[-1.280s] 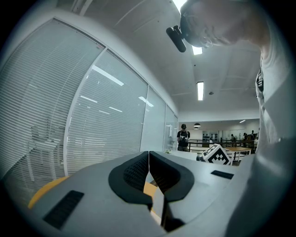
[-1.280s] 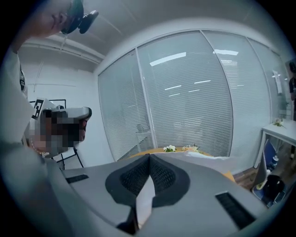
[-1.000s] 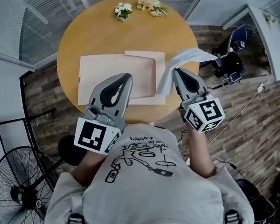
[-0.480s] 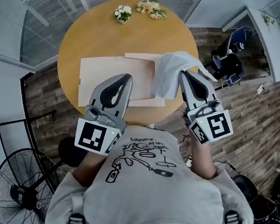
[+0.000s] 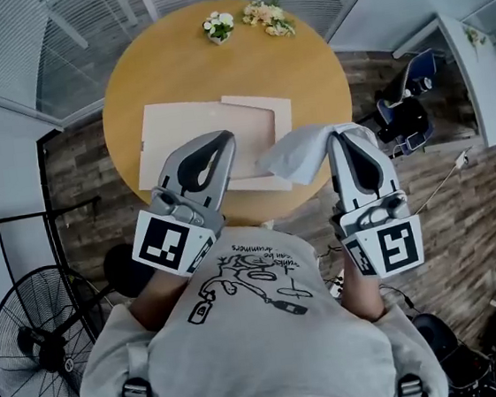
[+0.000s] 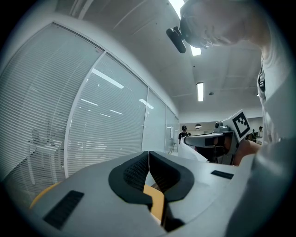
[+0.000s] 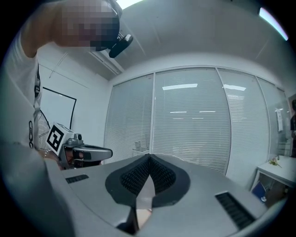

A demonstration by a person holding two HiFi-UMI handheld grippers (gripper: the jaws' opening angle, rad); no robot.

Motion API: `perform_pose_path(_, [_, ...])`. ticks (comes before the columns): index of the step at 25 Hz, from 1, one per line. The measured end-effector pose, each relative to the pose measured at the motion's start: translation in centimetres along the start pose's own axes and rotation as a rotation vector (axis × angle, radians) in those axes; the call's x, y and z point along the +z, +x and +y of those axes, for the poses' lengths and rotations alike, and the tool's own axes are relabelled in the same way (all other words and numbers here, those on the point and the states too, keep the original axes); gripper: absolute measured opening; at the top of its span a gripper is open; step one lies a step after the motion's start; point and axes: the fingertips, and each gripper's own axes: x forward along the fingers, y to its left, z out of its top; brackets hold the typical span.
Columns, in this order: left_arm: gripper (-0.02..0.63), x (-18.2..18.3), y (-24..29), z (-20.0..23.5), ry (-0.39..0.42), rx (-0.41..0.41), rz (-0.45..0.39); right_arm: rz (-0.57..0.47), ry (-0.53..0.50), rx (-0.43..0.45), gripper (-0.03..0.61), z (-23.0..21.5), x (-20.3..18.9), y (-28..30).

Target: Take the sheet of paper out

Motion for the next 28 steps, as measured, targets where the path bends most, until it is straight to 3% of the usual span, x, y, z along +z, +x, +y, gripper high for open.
perform_pose_path(28, [0.023,-0.01,-0.61,0.1,0.003,0.003,0.004,0.009,-0.034,0.007,0.006,0.9,0.74,-0.42])
